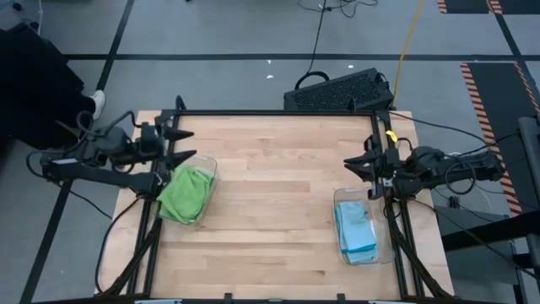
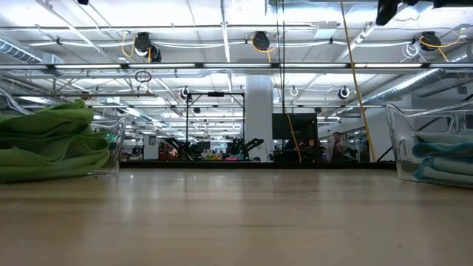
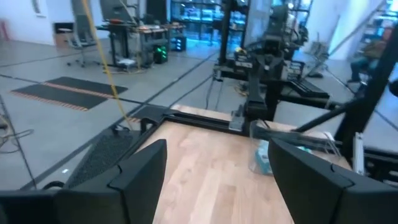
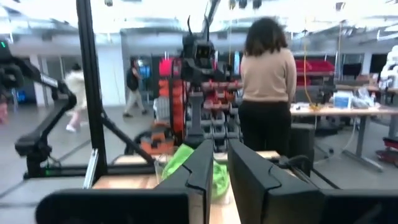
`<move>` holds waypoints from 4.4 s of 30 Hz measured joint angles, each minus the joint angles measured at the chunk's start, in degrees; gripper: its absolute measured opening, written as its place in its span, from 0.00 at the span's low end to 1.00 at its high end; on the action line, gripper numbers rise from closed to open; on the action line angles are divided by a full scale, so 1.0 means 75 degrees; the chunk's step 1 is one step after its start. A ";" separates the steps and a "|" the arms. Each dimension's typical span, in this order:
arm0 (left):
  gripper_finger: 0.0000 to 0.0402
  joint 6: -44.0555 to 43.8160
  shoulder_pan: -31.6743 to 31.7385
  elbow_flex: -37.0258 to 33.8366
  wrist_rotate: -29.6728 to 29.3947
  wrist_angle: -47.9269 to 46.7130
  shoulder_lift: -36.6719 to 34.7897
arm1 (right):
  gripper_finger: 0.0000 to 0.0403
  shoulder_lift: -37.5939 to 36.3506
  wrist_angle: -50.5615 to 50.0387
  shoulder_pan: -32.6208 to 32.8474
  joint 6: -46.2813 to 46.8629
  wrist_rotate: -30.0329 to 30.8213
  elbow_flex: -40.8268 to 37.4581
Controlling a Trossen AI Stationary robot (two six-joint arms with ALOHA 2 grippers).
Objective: Sort microfiber towel by color & place in baskets
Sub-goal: Return to Home Position
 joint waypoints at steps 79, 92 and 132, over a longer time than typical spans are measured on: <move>0.70 -0.0392 0.0003 -0.6712 0.1487 0.8265 -0.4018 | 0.11 -0.3112 0.2776 0.0004 0.1920 0.0214 -0.3549; 0.70 -0.1406 0.0006 -0.6709 0.0977 0.5071 -0.4017 | 0.11 -0.3109 -0.0207 0.0012 0.2335 0.0181 -0.3568; 0.70 0.0539 0.0005 -0.6692 0.1171 0.3652 -0.3310 | 0.11 -0.3064 -0.0913 0.0015 0.0876 -0.0214 -0.3584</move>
